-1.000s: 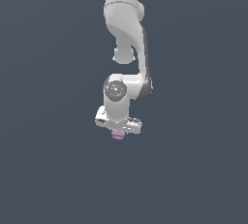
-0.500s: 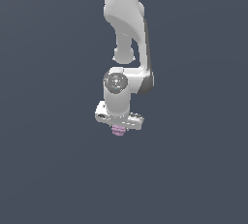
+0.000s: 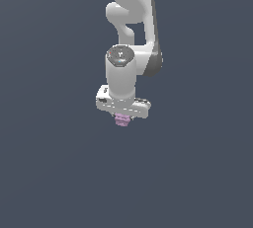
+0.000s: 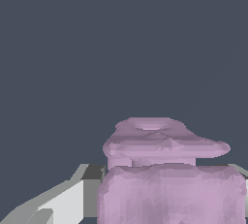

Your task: Pick up the object and move it to a goal position.

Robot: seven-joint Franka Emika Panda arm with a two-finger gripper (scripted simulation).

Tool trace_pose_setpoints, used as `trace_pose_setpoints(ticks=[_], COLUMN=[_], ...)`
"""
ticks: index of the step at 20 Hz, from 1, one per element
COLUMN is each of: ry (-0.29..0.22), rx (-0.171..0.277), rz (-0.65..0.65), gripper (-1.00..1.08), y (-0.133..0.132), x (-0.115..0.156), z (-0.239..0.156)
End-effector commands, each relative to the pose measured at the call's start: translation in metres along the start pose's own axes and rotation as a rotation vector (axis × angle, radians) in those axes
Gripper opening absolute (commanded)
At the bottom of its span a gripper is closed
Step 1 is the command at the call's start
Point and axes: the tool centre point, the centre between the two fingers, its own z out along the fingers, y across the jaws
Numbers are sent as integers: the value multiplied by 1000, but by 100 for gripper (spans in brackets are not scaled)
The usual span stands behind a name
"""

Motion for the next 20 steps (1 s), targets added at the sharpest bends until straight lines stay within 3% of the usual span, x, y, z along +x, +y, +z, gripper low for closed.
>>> trace_pose_setpoints(ticks=[1, 20], ry=[1, 1], rx=[0, 0], rz=[0, 0], gripper=[-100, -100], y=[-1, -8], x=[-8, -67], z=[-27, -244])
